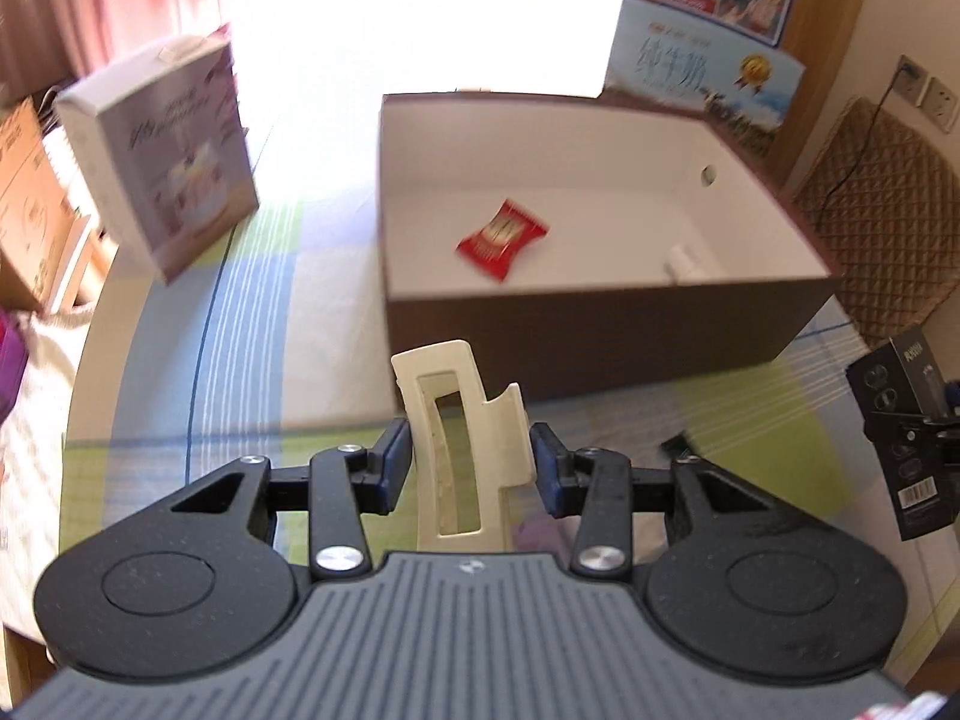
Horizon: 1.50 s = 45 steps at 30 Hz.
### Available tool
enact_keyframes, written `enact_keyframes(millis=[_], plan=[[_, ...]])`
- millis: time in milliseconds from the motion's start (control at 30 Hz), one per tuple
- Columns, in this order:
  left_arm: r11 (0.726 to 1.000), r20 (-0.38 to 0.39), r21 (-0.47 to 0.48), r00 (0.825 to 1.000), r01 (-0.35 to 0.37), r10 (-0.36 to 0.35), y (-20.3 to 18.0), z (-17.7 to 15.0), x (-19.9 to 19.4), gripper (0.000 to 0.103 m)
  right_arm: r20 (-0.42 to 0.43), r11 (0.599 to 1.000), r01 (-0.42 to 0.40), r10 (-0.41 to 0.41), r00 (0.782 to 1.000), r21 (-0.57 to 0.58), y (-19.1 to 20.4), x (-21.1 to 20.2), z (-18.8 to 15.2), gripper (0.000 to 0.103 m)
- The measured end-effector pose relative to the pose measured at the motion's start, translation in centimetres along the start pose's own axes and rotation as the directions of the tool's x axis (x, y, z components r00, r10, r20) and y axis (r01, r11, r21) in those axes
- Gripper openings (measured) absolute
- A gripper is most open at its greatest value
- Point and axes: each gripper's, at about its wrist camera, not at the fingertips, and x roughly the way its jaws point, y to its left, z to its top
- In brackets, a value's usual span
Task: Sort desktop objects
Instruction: 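Lower the hair clip and shaver box into the brown box and open both tools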
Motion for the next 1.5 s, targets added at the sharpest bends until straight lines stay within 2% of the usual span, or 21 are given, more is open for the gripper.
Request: enact_keyframes(millis=[200, 467, 700, 1067, 1400, 1500], plan=[[0.998, 0.06, 0.052, 0.997, 0.042, -0.045, -2.0, 3.5, 0.0, 0.038, 0.077, 0.997, -0.08, 0.081, 0.994, -0.018, 1.8, -0.1, 4.4, 0.076], [0.995, 0.096, 0.074, 0.993, 0.061, -0.068, -2.8, 9.4, 2.6, 0.038, 0.153, 0.993, -0.097, 0.105, 0.983, -0.063, 4.0, 2.9, 11.7, 0.076], [0.994, 0.052, 0.088, 0.997, 0.058, -0.063, -2.5, 13.4, 7.5, 0.038, 0.078, 0.997, -0.075, 0.078, 0.994, -0.034, 3.9, 9.3, 15.6, 0.076], [0.994, -0.058, 0.105, 0.998, 0.015, -0.009, -1.2, 16.4, 16.3, 0.038, -0.058, 1.0, -0.006, 0.006, 0.998, 0.004, 3.2, 19.3, 18.6, 0.076], [0.993, -0.115, 0.117, 0.993, -0.017, 0.031, -0.9, 17.9, 21.2, 0.038, -0.121, 0.999, 0.022, -0.019, 0.992, 0.024, 2.2, 24.2, 20.0, 0.077], [0.992, -0.123, 0.126, 0.991, -0.027, 0.043, -0.9, 18.1, 21.9, 0.038, -0.115, 0.999, 0.038, -0.035, 0.993, 0.023, 1.9, 24.8, 20.1, 0.077]])
